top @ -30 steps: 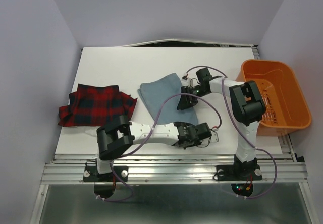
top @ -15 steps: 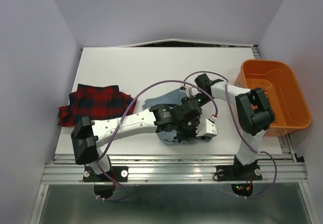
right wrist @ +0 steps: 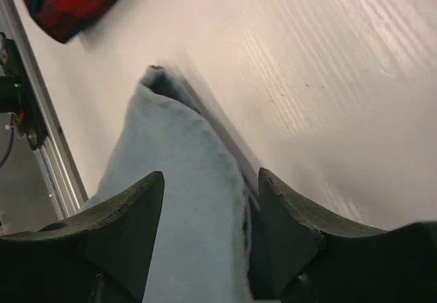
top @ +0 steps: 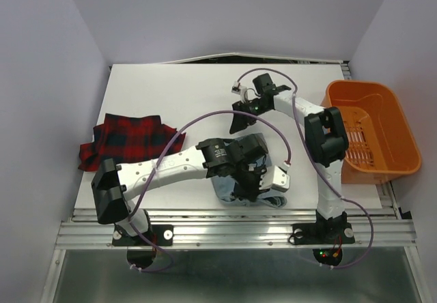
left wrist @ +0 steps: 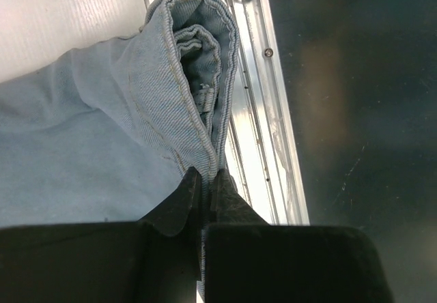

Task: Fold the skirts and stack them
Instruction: Fold the skirt

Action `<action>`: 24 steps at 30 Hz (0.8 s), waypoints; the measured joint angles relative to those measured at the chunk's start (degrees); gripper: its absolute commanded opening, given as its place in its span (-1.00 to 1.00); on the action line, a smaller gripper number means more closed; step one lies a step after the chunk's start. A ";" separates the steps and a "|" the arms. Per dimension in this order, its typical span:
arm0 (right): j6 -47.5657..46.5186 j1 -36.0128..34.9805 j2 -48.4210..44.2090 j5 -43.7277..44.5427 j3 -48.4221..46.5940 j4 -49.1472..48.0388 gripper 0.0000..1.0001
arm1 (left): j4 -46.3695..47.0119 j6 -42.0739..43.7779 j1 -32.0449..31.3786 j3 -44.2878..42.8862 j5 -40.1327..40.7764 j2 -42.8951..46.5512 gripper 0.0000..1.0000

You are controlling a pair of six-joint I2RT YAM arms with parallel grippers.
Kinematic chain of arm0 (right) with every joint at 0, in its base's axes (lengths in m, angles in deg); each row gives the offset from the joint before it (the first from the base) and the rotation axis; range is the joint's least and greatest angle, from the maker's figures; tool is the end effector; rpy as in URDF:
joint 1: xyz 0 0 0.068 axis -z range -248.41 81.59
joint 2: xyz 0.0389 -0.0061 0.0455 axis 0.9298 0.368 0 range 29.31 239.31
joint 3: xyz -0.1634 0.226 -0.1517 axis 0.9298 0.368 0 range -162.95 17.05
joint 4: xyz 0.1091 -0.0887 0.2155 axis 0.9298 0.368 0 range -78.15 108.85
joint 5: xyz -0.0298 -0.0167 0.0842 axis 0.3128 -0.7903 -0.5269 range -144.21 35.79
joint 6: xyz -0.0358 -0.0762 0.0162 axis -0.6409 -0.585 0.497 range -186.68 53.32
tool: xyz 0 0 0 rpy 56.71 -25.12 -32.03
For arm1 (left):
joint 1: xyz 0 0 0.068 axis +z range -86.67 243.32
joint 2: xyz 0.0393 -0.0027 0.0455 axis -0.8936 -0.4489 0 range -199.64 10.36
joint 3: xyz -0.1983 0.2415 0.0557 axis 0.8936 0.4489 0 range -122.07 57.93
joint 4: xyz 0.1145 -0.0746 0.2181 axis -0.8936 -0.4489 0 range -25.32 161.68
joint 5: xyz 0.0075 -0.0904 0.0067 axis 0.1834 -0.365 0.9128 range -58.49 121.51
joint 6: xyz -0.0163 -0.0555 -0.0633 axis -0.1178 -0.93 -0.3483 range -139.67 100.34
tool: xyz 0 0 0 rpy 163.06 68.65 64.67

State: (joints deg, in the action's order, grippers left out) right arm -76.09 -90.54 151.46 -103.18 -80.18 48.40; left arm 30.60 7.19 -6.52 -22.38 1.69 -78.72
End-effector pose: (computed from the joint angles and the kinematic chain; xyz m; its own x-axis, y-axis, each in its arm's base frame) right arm 0.4300 0.2365 0.2203 -0.7079 -0.4038 -0.5795 -0.7063 0.4120 0.5757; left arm 0.0861 -0.3434 0.3392 0.1829 0.6392 -0.7470 0.9441 -0.3261 -0.0479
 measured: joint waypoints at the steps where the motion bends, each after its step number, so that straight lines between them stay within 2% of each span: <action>1: -0.28 -0.04 1.84 0.11 -0.02 -0.09 0.26 | -0.35 0.09 0.57 -0.22 -0.68 0.00 -1.00; 5: -1.25 -0.04 7.45 -2.47 1.40 0.22 0.21 | -1.36 0.35 3.30 -1.66 -2.56 -0.04 -1.00; 11: -3.48 -1.55 5.64 -6.47 7.37 -0.33 0.03 | -1.95 2.16 8.35 -4.66 -2.99 -0.66 -1.00; 17: -4.90 -2.34 4.85 -10.82 11.74 0.57 0.02 | -0.85 5.14 13.66 -5.73 -1.53 -3.61 -1.00; 24: -6.12 -2.49 4.24 -12.37 12.66 1.66 0.02 | 0.31 8.37 19.58 -6.60 -1.49 -8.70 -1.00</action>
State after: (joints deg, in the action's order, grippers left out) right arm -82.21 -93.03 155.70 -115.55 -67.52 50.06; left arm 30.91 15.56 13.06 -28.99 0.20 -87.42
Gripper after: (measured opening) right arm 0.509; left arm 0.081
